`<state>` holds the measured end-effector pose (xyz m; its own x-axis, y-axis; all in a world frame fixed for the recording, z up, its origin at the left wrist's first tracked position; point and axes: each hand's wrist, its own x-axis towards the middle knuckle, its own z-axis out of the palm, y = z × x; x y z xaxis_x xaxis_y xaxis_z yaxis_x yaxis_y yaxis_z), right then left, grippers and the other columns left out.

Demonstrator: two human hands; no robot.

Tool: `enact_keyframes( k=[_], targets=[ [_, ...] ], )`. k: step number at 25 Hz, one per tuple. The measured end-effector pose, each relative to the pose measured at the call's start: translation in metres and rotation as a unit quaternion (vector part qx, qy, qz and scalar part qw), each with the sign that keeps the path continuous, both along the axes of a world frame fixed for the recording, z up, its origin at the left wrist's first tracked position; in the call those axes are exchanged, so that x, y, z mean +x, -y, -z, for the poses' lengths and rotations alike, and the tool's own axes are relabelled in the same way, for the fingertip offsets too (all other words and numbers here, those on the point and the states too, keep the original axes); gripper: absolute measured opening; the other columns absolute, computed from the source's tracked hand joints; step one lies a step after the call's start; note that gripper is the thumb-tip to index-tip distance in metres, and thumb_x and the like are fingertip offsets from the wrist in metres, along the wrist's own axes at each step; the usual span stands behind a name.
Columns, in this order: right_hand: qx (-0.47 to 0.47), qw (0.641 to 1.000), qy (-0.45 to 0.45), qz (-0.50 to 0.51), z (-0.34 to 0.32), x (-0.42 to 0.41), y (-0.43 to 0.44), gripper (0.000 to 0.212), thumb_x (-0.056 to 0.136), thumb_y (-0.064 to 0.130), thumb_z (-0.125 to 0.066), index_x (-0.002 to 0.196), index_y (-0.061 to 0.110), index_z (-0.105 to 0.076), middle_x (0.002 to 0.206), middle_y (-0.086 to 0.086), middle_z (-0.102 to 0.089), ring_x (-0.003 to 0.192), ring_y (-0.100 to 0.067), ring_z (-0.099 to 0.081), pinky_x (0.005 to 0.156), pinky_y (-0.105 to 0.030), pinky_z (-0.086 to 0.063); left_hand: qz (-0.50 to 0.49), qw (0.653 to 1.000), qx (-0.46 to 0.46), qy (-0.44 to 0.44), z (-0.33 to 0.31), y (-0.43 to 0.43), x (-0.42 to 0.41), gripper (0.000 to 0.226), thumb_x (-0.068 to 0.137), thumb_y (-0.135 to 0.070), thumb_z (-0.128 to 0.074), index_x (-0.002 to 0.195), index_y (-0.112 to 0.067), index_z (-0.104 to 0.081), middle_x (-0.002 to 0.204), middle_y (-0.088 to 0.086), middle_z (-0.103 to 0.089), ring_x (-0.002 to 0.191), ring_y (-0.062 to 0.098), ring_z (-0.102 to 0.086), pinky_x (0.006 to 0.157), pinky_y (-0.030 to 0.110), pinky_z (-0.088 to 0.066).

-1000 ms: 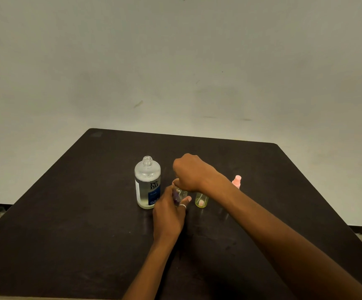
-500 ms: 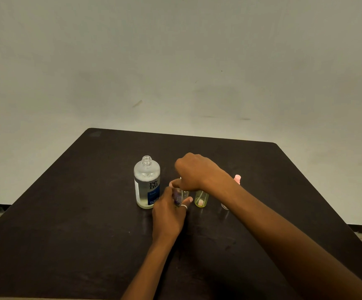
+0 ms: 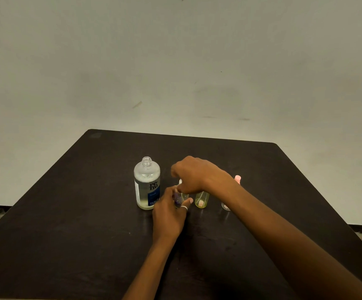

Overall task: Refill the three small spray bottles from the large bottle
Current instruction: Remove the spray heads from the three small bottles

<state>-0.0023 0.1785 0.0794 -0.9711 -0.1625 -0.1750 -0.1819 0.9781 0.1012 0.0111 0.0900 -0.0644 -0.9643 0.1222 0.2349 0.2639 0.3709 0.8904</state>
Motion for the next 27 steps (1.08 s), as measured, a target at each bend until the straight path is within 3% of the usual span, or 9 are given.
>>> enact_keyframes(
  k=[3, 7, 12, 14, 17, 19, 22, 25, 27],
  targets=[
    [0.027, 0.998, -0.049, 0.031, 0.004, 0.002, 0.003, 0.033, 0.094, 0.038, -0.059, 0.075, 0.013, -0.05, 0.073, -0.002, -0.055, 0.068, -0.015, -0.057, 0.068, -0.03, -0.055, -0.001, 1.0, -0.003, 0.008, 0.002, 0.0, -0.001, 0.032, 0.081, -0.034, -0.079, 0.092, -0.037, -0.049, 0.083, -0.015, -0.063, 0.072, -0.005, -0.058, 0.063, 0.009, -0.042],
    [0.035, 0.998, -0.041, 0.01, 0.003, 0.004, 0.004, 0.018, 0.092, 0.028, -0.062, 0.094, 0.01, -0.06, 0.079, -0.004, -0.056, 0.07, -0.017, -0.057, 0.063, -0.03, -0.05, 0.001, 1.0, 0.0, 0.001, 0.0, 0.0, -0.001, 0.038, 0.081, -0.033, -0.08, 0.1, -0.04, -0.049, 0.083, -0.019, -0.06, 0.075, -0.009, -0.057, 0.065, 0.008, -0.042],
    [-0.013, 1.0, 0.009, -0.019, 0.001, 0.002, -0.003, 0.022, 0.083, 0.024, -0.069, 0.102, 0.017, -0.061, 0.098, -0.002, -0.063, 0.088, -0.02, -0.061, 0.077, -0.038, -0.057, -0.001, 1.0, -0.004, -0.011, -0.001, 0.001, 0.001, 0.035, 0.081, -0.033, -0.08, 0.099, -0.038, -0.05, 0.082, -0.022, -0.059, 0.075, -0.012, -0.057, 0.061, 0.005, -0.041],
    [0.011, 1.0, -0.024, 0.0, 0.003, 0.003, -0.002, 0.019, 0.088, 0.033, -0.066, 0.093, 0.015, -0.059, 0.091, -0.003, -0.062, 0.081, -0.019, -0.061, 0.075, -0.037, -0.057, -0.003, 1.0, -0.008, -0.006, -0.001, 0.001, 0.001, 0.033, 0.081, -0.033, -0.08, 0.097, -0.036, -0.051, 0.081, -0.021, -0.06, 0.074, -0.011, -0.057, 0.061, 0.006, -0.041],
    [0.034, 0.996, -0.072, 0.034, 0.006, 0.004, 0.0, 0.037, 0.095, 0.043, -0.056, 0.071, 0.015, -0.049, 0.071, -0.002, -0.055, 0.066, -0.015, -0.057, 0.07, -0.034, -0.056, 0.0, 1.0, -0.01, -0.001, -0.001, 0.001, 0.0, 0.032, 0.081, -0.033, -0.08, 0.095, -0.035, -0.051, 0.08, -0.022, -0.059, 0.074, -0.012, -0.057, 0.061, 0.006, -0.04],
    [0.029, 0.997, -0.071, 0.027, 0.007, 0.004, 0.0, 0.03, 0.095, 0.039, -0.057, 0.081, 0.012, -0.056, 0.072, -0.002, -0.055, 0.065, -0.015, -0.056, 0.068, -0.032, -0.055, 0.002, 1.0, -0.011, -0.002, -0.001, 0.001, 0.001, 0.033, 0.081, -0.033, -0.08, 0.095, -0.036, -0.05, 0.08, -0.022, -0.058, 0.075, -0.012, -0.056, 0.061, 0.006, -0.04],
    [-0.011, 1.0, -0.023, -0.003, 0.006, 0.002, -0.002, 0.015, 0.088, 0.025, -0.065, 0.096, 0.012, -0.065, 0.091, -0.004, -0.064, 0.081, -0.019, -0.063, 0.074, -0.036, -0.058, 0.0, 1.0, -0.008, -0.004, -0.001, 0.001, 0.0, 0.035, 0.081, -0.034, -0.08, 0.099, -0.038, -0.051, 0.083, -0.022, -0.06, 0.076, -0.012, -0.057, 0.061, 0.004, -0.041],
    [-0.044, 0.999, 0.005, -0.021, 0.004, 0.0, -0.006, 0.021, 0.084, 0.022, -0.068, 0.104, 0.02, -0.067, 0.104, 0.0, -0.066, 0.094, -0.019, -0.063, 0.079, -0.039, -0.058, 0.0, 1.0, -0.008, -0.009, -0.001, 0.001, 0.0, 0.035, 0.081, -0.034, -0.08, 0.099, -0.038, -0.051, 0.082, -0.023, -0.059, 0.076, -0.013, -0.057, 0.061, 0.003, -0.042],
    [-0.019, 1.0, -0.019, -0.011, 0.005, 0.0, -0.006, 0.025, 0.086, 0.029, -0.067, 0.109, 0.018, -0.065, 0.101, -0.001, -0.065, 0.089, -0.019, -0.063, 0.078, -0.038, -0.058, -0.002, 1.0, -0.008, -0.008, 0.0, 0.001, 0.001, 0.035, 0.08, -0.033, -0.08, 0.098, -0.037, -0.051, 0.081, -0.022, -0.06, 0.075, -0.012, -0.057, 0.061, 0.005, -0.042]
  ],
)
